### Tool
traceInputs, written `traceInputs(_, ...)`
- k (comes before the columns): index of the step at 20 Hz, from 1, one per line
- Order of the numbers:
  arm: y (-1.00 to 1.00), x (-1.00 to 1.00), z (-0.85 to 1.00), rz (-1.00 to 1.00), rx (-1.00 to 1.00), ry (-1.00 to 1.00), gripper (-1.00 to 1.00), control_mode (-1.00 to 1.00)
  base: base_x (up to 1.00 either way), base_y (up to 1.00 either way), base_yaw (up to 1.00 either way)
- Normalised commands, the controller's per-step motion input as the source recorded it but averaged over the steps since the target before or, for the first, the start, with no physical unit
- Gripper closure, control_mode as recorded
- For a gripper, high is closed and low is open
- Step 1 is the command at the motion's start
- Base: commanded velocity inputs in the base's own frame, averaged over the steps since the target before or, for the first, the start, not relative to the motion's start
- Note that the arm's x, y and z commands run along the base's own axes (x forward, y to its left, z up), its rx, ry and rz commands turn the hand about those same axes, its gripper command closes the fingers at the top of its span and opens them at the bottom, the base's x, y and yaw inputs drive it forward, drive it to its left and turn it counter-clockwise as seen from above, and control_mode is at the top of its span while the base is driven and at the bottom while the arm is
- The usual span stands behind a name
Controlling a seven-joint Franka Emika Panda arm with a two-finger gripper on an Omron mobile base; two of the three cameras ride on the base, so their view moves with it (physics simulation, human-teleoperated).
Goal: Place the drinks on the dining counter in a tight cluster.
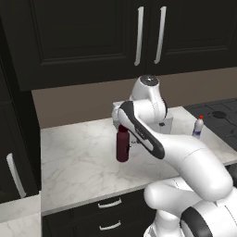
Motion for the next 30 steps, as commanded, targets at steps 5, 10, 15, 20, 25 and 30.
traceInputs(5,0.00,0.02,-0.11,0.00,0.00,0.08,-1.00,-1.00,0.00,0.00,0.00)
traceInputs(10,0.00,0.03,-0.16,0.00,0.00,0.06,-1.00,-1.00,0.00,0.00,0.00)
traceInputs(15,0.02,0.04,-0.18,0.00,0.00,0.03,-1.00,-1.00,0.00,0.00,0.00)
traceInputs(20,0.05,0.05,-0.21,0.00,0.00,0.01,-1.00,-1.00,0.00,0.00,0.00)
traceInputs(25,0.05,0.13,-0.10,0.00,0.00,0.00,-1.00,-1.00,0.00,0.00,0.00)
traceInputs(30,0.02,0.15,-0.01,0.00,0.00,0.00,-1.00,-1.00,0.00,0.00,0.00)
